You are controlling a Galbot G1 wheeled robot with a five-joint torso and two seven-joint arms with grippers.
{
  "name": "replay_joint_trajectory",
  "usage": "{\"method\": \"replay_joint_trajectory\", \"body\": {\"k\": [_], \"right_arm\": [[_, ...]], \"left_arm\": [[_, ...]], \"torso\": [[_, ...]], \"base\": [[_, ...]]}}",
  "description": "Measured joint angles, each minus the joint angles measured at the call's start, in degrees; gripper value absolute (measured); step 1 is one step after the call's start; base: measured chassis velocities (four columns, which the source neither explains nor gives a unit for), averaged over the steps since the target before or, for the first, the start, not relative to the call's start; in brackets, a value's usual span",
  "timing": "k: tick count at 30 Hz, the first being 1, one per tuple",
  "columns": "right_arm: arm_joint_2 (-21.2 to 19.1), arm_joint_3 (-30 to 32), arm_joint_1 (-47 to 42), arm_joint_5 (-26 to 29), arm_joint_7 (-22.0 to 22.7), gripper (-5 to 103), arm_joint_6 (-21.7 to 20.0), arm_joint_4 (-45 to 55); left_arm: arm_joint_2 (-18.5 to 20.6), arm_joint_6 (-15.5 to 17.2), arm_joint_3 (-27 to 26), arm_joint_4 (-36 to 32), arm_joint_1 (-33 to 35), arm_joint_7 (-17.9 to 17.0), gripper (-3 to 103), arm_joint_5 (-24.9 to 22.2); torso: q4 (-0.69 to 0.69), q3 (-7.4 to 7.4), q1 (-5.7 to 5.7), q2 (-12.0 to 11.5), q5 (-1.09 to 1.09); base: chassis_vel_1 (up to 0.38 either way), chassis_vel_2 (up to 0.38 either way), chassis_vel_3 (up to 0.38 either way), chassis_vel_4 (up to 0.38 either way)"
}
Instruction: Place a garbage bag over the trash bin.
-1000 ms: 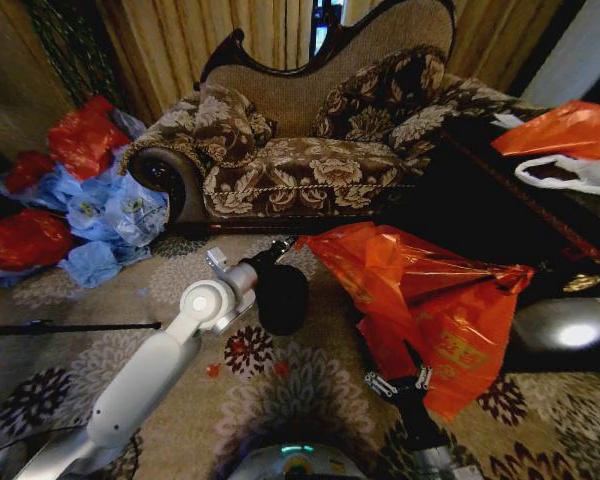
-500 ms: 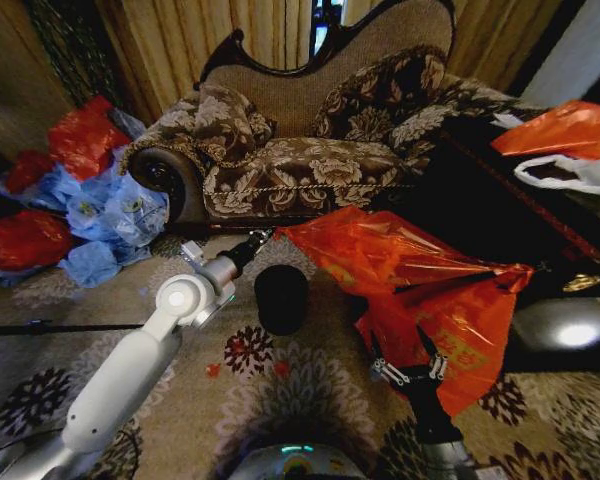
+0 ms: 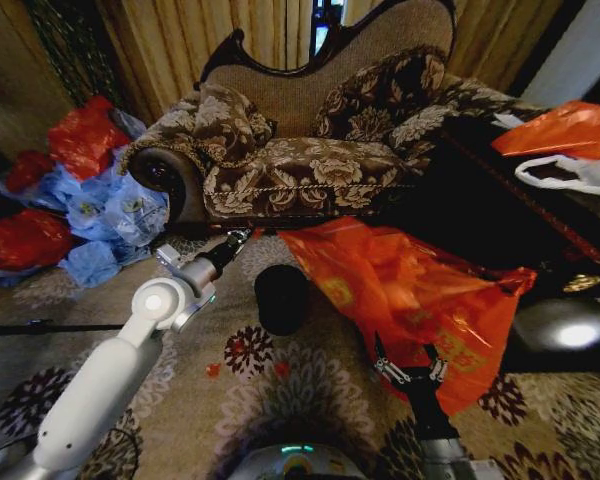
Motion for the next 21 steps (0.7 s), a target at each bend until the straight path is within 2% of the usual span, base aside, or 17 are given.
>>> {"method": "replay_joint_trajectory", "body": {"k": [3,7,8,9,10,12,13,14,15,17,19,20,21], "right_arm": [[0.0,0.0,0.1,0.3,0.2,100,-0.1,-0.1],[0.0,0.1,0.1,0.4,0.3,100,-0.1,-0.4],[0.0,0.1,0.2,0.4,0.3,100,-0.1,-0.6],[-0.1,0.1,0.3,0.4,0.3,100,0.0,-1.0],[-0.1,0.1,0.3,0.4,0.3,100,0.0,-1.0],[-0.2,0.2,0.5,0.4,0.5,100,0.2,-1.7],[-0.2,0.2,0.5,0.4,0.5,100,0.2,-1.7],[-0.2,0.3,0.5,0.4,0.6,100,0.4,-2.1],[-0.2,0.3,0.7,0.3,0.7,100,0.6,-2.5],[-0.2,0.4,0.8,0.3,0.8,100,0.7,-3.0],[-0.3,0.5,1.3,0.3,1.1,100,1.0,-4.2],[-0.3,0.5,1.5,0.3,1.2,100,1.1,-4.6],[-0.3,0.5,1.5,0.3,1.2,100,1.1,-4.6]], "left_arm": [[-0.2,0.0,0.6,-0.1,0.1,0.1,0,0.2],[-0.2,2.8,3.3,-0.2,1.3,0.8,0,3.6],[0.0,4.2,4.0,-0.2,1.5,0.9,0,4.4],[0.7,8.2,5.6,0.1,2.1,0.6,0,5.8],[0.7,8.2,5.6,0.1,2.1,0.6,0,5.8],[2.2,16.7,8.1,0.4,2.6,0.3,-2,8.1],[2.2,16.7,8.1,0.4,2.6,0.3,-2,8.1],[2.7,19.8,9.9,0.6,2.2,0.5,7,8.6],[2.4,20.7,11.7,1.1,1.0,0.2,13,8.5],[1.7,20.8,12.9,2.0,-0.6,-0.7,13,7.5],[-0.9,20.1,15.7,5.5,-6.6,-4.0,24,3.4],[-1.6,20.0,16.8,7.0,-8.9,-4.5,29,2.6],[-1.6,20.0,16.8,7.0,-8.9,-4.5,29,2.6]], "torso": [[0.00,0.00,0.00,0.0,0.00],[0.00,0.00,0.00,0.0,0.00],[0.00,0.00,0.00,0.0,0.00],[0.00,0.00,0.00,0.0,0.01],[0.00,0.00,0.00,0.0,0.01],[0.00,0.00,0.00,0.0,0.00],[0.00,0.00,0.00,0.0,0.00],[0.03,0.00,0.00,0.0,0.01],[0.03,0.00,0.00,0.0,0.00],[0.01,0.00,0.00,0.0,0.00],[-0.01,0.00,0.00,0.0,0.00],[-0.02,0.00,0.00,0.0,0.02],[-0.02,0.00,0.00,0.0,0.02]], "base": [[0.000,0.000,0.000,0.000],[0.000,0.000,0.000,0.000],[0.000,0.000,0.000,0.000],[0.000,0.000,0.000,0.000],[0.000,0.000,0.000,0.000],[0.000,0.000,0.000,0.000],[0.000,0.000,0.000,0.000],[0.000,0.000,0.000,0.000],[0.000,0.000,0.000,0.000],[0.000,0.000,0.000,0.000],[0.000,0.000,0.000,0.000],[0.000,0.000,0.000,0.000],[0.000,0.000,0.000,0.000]]}}
